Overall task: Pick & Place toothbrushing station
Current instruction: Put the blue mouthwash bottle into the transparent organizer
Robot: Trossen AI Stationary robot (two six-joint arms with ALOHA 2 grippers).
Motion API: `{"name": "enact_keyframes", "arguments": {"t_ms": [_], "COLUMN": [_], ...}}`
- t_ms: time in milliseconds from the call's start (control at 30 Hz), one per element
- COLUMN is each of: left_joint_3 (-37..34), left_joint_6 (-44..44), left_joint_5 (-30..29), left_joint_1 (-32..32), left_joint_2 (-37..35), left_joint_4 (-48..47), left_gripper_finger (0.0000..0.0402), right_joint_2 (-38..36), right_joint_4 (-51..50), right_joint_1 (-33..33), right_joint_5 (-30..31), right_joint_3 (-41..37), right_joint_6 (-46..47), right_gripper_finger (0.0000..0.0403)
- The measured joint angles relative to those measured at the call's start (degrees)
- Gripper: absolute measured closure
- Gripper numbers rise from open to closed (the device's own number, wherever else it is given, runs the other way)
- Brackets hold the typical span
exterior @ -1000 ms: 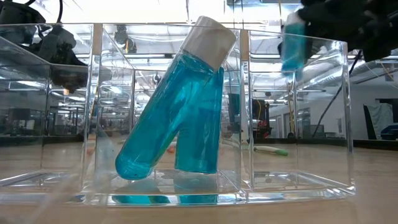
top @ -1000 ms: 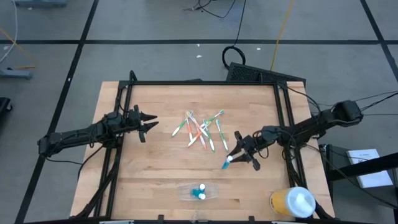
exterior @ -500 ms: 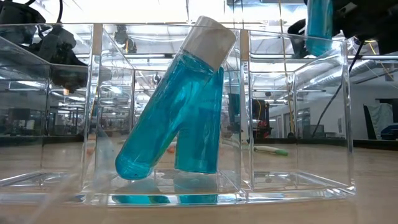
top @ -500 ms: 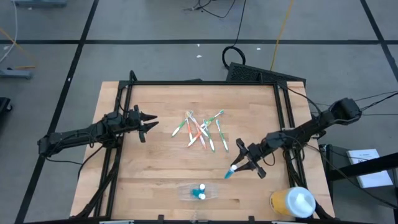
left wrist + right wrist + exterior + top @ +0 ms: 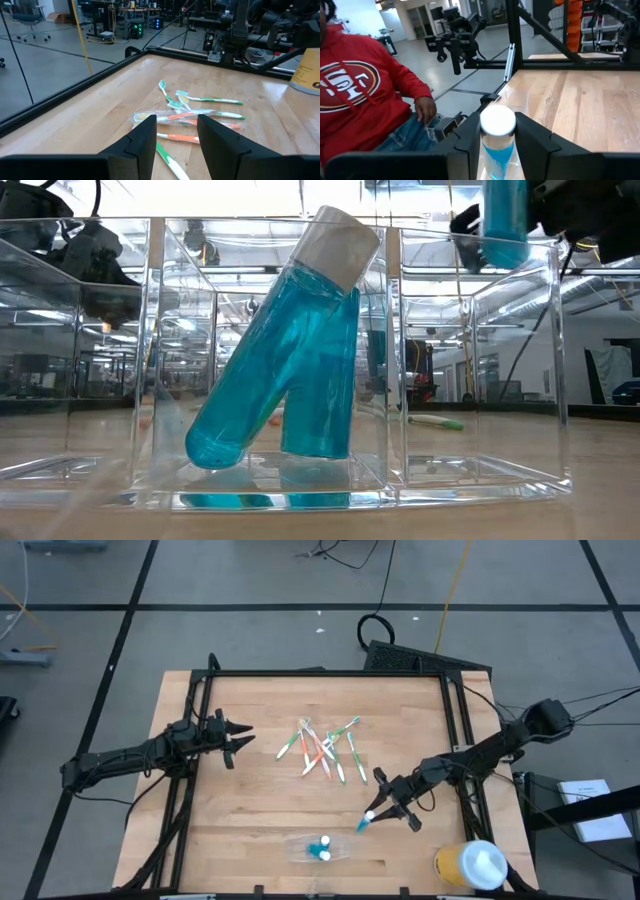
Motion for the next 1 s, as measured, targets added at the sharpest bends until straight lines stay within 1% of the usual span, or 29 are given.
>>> {"name": "enact_keyframes", "arguments": {"t_ms": [333,500,600,833,1000], "left_joint_3": [0.0,0.0,0.0,0.0,0.0], "left_joint_6": [0.0,0.0,0.0,0.0,0.0], "left_joint_5": [0.0,0.0,0.0,0.0,0.0], "left_joint_1": [0.0,0.0,0.0,0.0,0.0], "left_joint_2": [0.0,0.0,0.0,0.0,0.0], "left_joint_4": [0.0,0.0,0.0,-0.1,0.0], "left_gripper_finger": [0.0254,0.0254,0.0254,0.0254,0.0254], "right_joint_2": [7.7,11.9,13.9,15.3,15.3], "right_joint_4": [-0.5,-4.2,-4.7,-9.9,-11.0], "right_joint_1": [0.0,0.3,1.0,2.6,3.6], "right_joint_5": [-0.1,-0.1,-0.1,0.1,0.3], "right_joint_3": [8.8,14.3,16.9,22.8,24.0], "right_joint_6": [-1.4,-2.0,-3.4,-5.7,-6.3], "right_gripper_finger": [0.0312,0.0312,0.0312,0.0312,0.0312]}}
